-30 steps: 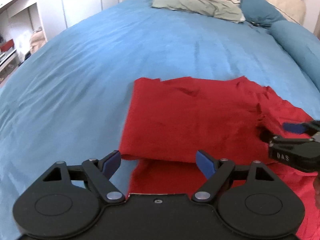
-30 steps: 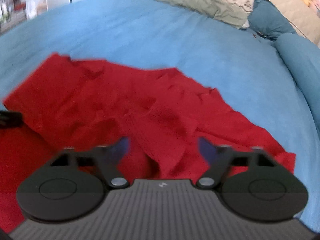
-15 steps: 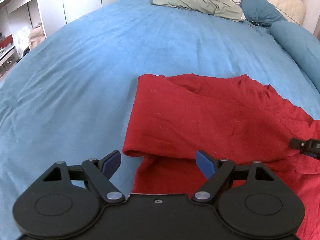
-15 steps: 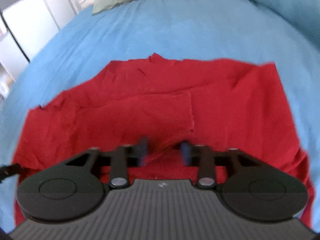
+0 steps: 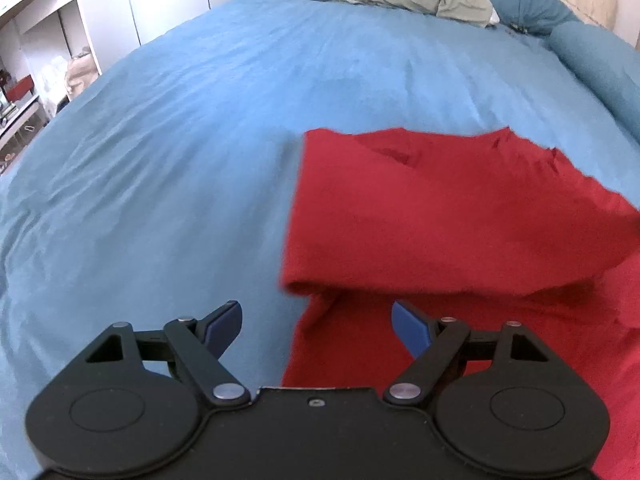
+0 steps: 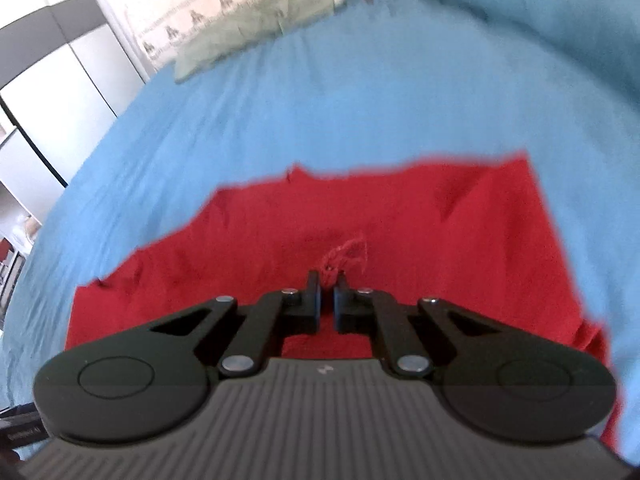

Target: Fold small clothes

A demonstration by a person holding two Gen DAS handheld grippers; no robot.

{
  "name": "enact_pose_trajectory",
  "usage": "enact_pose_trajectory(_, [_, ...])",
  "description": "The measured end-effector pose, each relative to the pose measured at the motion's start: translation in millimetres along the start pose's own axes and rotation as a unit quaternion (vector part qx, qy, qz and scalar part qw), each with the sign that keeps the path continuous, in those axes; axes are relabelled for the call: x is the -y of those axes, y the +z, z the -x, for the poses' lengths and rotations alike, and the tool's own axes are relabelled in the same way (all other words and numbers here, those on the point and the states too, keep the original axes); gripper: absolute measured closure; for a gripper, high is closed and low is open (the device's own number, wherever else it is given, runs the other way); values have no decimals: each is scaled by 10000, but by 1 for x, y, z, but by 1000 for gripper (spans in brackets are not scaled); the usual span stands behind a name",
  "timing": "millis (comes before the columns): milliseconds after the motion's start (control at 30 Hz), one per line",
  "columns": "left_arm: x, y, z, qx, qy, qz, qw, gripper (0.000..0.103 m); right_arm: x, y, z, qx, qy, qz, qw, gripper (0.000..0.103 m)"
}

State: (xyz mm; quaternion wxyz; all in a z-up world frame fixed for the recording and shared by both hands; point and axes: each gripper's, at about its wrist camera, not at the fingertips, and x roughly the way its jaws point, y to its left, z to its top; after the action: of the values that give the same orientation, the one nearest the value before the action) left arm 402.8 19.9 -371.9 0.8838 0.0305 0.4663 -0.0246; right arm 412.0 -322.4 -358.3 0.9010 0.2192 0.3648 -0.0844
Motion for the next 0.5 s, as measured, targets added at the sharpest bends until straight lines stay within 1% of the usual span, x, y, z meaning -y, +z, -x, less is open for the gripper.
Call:
enact_pose_trajectory(133, [4, -4, -5, -43, 101, -95, 9999, 18, 11, 27, 32, 522, -286, 358, 9976, 82])
enact_pose_trajectory(200, [8, -4, -8, -19, 135, -159, 9998, 18, 23, 30, 44, 645, -502, 467, 9956, 82])
enact_pose_trajectory(233, [9, -4, -10, -1, 142, -186, 9997, 18, 29, 29, 47, 626, -592, 502, 9950, 82])
enact_pose_trajectory(300, [13, -4, -14, 42, 178, -266, 9995, 18, 43, 21, 40, 444, -683, 438, 9957, 82])
enact_pose_trajectory(400, [17, -3, -23, 83, 363, -387, 9986, 18, 59, 7, 28, 276, -780, 393, 9958, 82])
enact_pose_trajectory(500, [15, -1, -29, 121, 478, -368, 9981, 17, 66, 7, 34, 469, -840, 296, 9949, 82])
